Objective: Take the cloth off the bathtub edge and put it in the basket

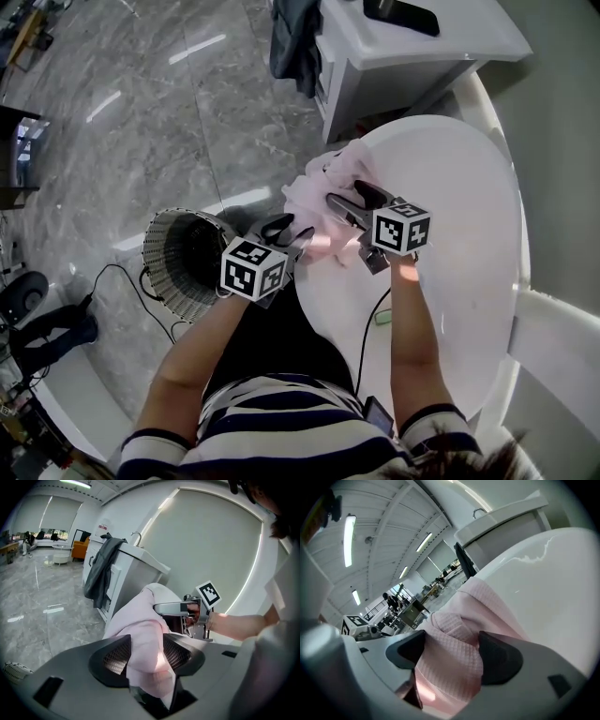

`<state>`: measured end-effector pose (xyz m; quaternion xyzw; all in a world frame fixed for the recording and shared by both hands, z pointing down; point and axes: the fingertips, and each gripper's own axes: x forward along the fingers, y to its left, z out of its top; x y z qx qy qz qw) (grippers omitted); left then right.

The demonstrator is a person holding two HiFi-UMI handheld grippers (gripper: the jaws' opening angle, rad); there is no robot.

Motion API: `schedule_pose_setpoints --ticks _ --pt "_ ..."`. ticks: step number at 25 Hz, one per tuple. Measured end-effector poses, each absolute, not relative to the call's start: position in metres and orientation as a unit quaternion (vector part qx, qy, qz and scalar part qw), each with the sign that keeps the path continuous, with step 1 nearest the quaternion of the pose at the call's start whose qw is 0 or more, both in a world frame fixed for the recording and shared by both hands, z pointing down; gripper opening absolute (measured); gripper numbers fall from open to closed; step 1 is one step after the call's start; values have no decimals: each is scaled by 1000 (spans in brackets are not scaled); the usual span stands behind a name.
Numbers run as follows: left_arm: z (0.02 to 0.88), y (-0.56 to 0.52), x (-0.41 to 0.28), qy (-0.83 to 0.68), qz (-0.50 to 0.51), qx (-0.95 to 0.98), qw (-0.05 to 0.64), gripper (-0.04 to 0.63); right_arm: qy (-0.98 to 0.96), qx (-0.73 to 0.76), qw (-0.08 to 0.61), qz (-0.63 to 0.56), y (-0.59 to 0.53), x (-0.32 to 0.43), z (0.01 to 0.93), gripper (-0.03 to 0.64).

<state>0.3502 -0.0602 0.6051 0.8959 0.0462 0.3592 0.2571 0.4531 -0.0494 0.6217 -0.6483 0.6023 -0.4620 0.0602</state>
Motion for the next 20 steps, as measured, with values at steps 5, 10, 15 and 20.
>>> schedule_pose_setpoints --ticks 5,10,15,20 --pt "617 -53 356 53 380 888 255 216 621 -621 77 -471 -53 449 623 350" --pt "628 -55 360 30 391 888 242 219 629 -607 108 -474 -55 442 622 339" --pt "631 -54 359 9 381 885 268 206 630 -603 122 -475 -55 433 617 242" --pt "627 -52 353 9 387 877 284 187 636 -619 98 -451 -53 422 607 144"
